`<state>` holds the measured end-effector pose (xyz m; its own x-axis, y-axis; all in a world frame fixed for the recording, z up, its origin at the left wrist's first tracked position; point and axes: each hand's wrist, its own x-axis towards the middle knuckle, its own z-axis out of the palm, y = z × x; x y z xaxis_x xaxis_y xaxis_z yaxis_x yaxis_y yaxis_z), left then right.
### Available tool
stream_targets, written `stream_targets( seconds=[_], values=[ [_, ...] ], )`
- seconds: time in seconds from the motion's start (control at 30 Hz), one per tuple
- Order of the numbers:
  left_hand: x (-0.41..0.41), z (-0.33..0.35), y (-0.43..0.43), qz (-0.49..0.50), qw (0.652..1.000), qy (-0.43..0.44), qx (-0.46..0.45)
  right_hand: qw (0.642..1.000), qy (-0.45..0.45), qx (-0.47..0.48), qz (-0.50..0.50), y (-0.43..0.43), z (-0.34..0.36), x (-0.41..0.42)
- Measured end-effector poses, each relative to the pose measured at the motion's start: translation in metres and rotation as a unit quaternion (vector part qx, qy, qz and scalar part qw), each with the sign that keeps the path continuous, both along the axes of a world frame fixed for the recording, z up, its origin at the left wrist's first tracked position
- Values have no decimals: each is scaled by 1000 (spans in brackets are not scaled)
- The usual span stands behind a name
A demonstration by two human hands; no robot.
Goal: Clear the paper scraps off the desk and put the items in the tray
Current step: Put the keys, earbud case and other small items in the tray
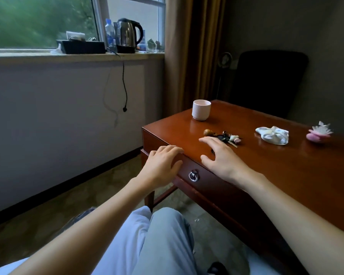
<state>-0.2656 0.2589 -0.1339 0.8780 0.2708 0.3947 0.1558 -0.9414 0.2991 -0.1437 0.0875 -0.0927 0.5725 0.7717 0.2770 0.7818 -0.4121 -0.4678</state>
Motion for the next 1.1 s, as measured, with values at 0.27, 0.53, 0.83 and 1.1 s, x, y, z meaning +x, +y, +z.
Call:
stream_targets(
  seconds=[0.27, 0.53, 0.83, 1.1],
  values=[
    [66, 5, -38, -60, 998, 11, 27, 998, -10, -6, -68, -38, -9, 60],
    [124, 0, -52, -53, 996, 23, 62, 994, 15, -12, -109, -39, -27, 115],
    [156, 9, -37, -71, 996, 28, -42, 993, 37, -55, -96, -11, -23, 152],
    [162, 17, -28, -65, 997, 23, -44, 993, -2, -70, -96, -14, -22, 155]
  ],
)
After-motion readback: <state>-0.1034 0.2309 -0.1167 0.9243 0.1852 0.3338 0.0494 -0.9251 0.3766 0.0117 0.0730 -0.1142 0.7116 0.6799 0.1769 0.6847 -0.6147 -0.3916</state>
